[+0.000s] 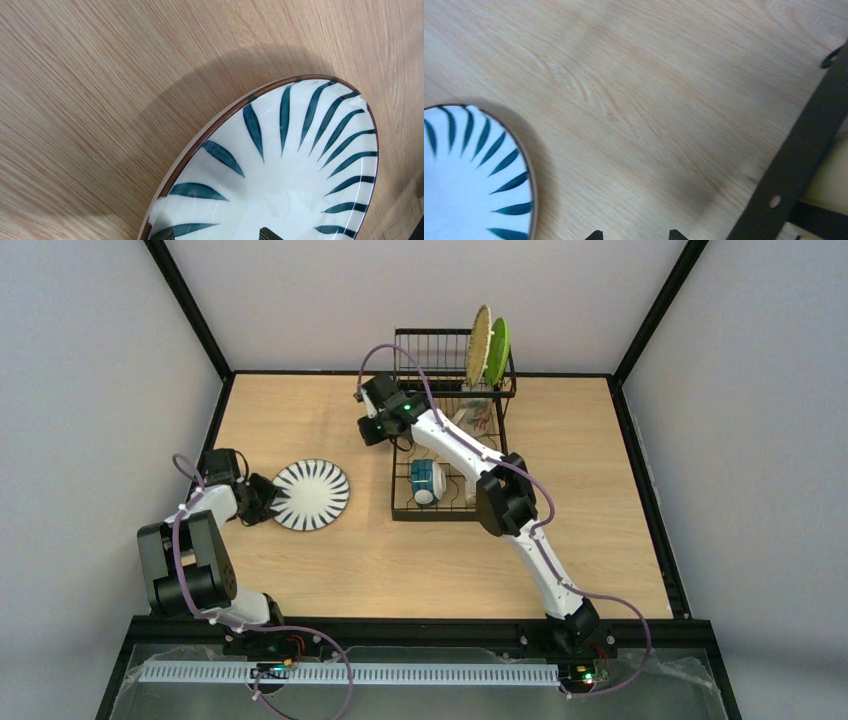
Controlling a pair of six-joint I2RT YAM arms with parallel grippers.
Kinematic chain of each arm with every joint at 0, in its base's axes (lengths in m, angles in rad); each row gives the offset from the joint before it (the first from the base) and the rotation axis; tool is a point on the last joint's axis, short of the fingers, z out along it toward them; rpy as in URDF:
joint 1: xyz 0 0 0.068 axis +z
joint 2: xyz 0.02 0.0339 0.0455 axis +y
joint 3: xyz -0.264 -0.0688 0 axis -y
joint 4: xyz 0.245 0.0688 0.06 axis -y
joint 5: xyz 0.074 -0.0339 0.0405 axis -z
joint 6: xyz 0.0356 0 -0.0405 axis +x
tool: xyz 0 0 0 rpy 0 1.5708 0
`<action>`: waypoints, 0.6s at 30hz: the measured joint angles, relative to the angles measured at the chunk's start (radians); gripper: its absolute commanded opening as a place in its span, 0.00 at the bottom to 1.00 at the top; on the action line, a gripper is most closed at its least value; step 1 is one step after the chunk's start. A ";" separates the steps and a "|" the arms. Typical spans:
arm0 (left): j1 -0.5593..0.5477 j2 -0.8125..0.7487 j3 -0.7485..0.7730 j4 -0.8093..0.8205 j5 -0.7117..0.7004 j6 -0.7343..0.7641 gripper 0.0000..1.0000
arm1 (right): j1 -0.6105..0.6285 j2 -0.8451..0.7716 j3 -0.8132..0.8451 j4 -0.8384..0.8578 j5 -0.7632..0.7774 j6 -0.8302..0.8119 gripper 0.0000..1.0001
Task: Load the mixed dishes into the dish rack
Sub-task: Move the dish rack to the center of the board, then grab the plate at the center of the board.
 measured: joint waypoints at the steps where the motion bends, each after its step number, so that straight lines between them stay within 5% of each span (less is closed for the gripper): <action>1: 0.000 -0.001 0.000 -0.002 0.000 0.000 0.99 | 0.006 -0.002 0.000 -0.001 -0.005 -0.004 0.75; 18: 0.000 -0.005 0.000 -0.013 0.001 0.023 0.99 | 0.152 -0.009 0.000 -0.002 -0.129 0.047 0.77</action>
